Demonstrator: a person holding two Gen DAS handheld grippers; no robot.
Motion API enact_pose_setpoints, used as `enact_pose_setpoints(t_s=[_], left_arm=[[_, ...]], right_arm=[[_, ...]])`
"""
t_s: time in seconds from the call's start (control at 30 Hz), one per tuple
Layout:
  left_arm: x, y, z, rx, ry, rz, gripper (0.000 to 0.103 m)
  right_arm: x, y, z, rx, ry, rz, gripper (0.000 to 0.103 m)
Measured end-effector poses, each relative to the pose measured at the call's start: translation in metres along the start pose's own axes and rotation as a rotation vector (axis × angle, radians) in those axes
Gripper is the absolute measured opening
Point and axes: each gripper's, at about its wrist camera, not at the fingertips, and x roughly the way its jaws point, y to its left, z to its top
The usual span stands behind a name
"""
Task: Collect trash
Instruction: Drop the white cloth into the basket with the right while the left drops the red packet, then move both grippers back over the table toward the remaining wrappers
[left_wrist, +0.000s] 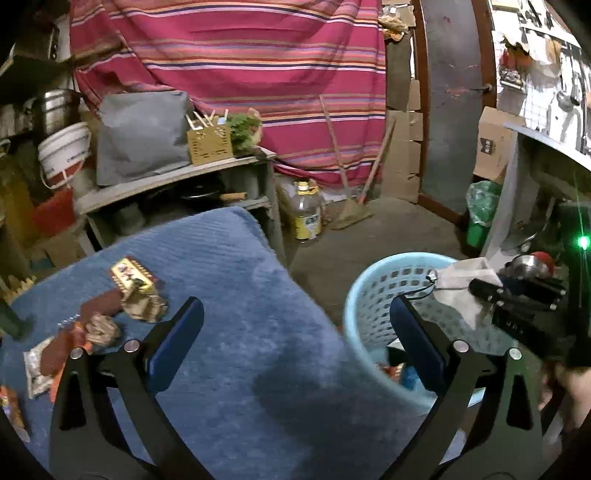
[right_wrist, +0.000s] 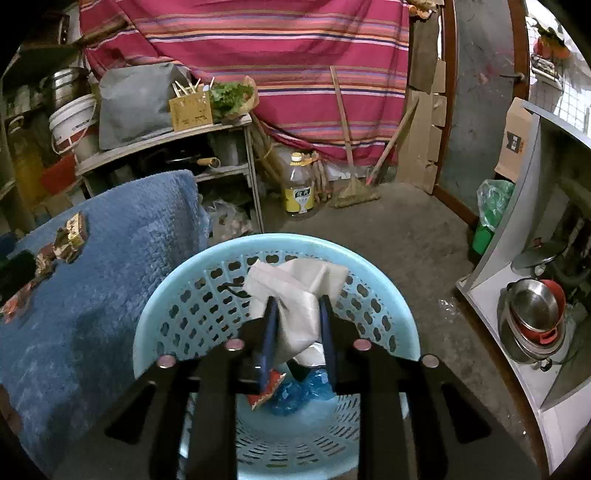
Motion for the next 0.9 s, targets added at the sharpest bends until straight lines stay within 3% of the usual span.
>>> enact_pose_setpoints(t_s=[0.07, 0.1, 0.2, 0.3, 0.43, 0.6, 0.9], left_arm=[[0.0, 0.008, -0.004, -0.006, 0.01, 0.002, 0.097], [-0.001, 0.012, -0.006, -0.014, 0.012, 0.003, 0.097], [-0.005, 0.024, -0.011, -0.038, 0.006, 0.011, 0.097], [-0.011, 0.037, -0.015, -0.074, 0.002, 0.021, 0.097], [-0.022, 0.062, -0.024, -0.11, 0.008, 0.052, 0.097], [-0.04, 0.099, -0.036, -0.148, 0.02, 0.09, 0.097], [-0.084, 0.192, -0.071, -0.258, -0.012, 0.294, 0.098]], right_arm=[[0.003, 0.001, 0.0, -0.002, -0.001, -0.014, 0.068], [0.004, 0.002, -0.001, -0.003, -0.004, -0.025, 0.071], [0.006, 0.005, -0.006, -0.014, 0.007, -0.056, 0.071], [0.004, 0.005, -0.009, -0.001, 0.012, -0.052, 0.078], [-0.008, 0.017, -0.01, 0.002, -0.023, -0.044, 0.085], [-0.027, 0.052, -0.004, -0.007, -0.079, 0.002, 0.087], [-0.047, 0.147, -0.006, -0.073, -0.127, 0.125, 0.092]])
